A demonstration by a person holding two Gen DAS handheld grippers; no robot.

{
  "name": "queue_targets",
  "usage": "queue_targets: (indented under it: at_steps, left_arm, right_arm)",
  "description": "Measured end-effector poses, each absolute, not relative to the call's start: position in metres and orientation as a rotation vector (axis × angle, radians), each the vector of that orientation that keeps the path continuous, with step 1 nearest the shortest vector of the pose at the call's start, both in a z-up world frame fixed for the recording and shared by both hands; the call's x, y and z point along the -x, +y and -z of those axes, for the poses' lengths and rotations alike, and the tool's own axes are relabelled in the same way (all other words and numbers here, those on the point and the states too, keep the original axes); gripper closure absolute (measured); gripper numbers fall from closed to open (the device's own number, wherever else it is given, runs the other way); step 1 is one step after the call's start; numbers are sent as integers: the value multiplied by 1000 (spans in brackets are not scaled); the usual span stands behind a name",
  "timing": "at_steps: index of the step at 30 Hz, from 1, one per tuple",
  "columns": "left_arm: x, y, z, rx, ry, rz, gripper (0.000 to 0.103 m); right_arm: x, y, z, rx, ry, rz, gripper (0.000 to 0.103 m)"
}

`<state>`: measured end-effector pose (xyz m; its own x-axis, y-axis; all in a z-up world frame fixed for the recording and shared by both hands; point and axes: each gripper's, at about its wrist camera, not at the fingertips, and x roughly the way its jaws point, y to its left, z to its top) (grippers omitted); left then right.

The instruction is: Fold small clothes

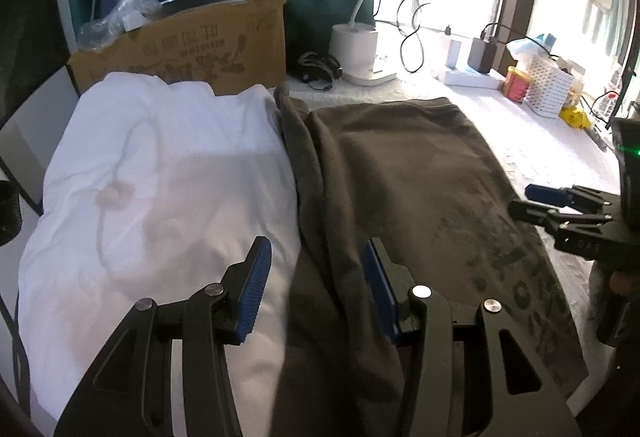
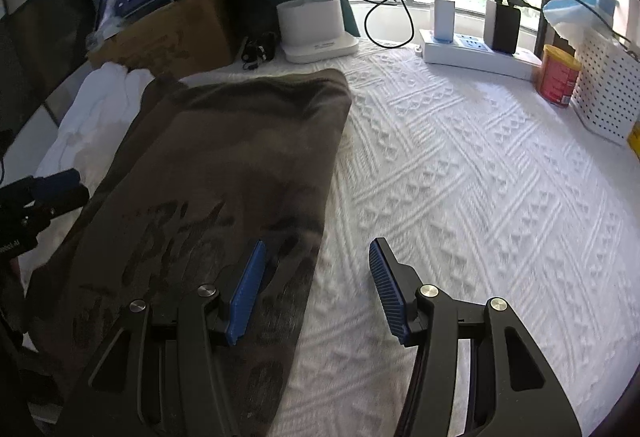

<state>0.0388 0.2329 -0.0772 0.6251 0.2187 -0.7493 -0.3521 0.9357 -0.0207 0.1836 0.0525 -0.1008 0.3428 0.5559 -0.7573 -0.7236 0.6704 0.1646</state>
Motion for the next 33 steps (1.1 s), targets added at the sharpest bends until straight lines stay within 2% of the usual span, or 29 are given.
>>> queue_targets:
  at_steps: [11, 20, 21, 22, 23, 28, 33]
  left_arm:
    - [-12, 190, 71, 147, 787, -243, 55]
    - [-1, 190, 104, 189, 874, -289, 55]
    - [1, 191, 106, 191, 873, -297, 55]
    - [2, 190, 107, 188, 872, -304, 51]
    - [3, 190, 108, 170, 867, -320, 48]
    - [6, 186, 110, 144, 857, -334, 47]
    - [14, 179, 100, 117, 801, -328, 47]
  right_arm:
    - [-159, 29, 103, 196, 901, -865, 46]
    - [-128, 11, 103, 210, 898, -905, 47]
    - [-125, 10, 103, 207, 901, -916, 53]
    - [-119, 8, 103, 202, 906, -929, 69]
    - [-116, 8, 103, 199, 912, -937, 78]
    - [-97, 3, 103, 201, 908, -960, 81]
    - [-85, -3, 103, 201, 909, -974, 89]
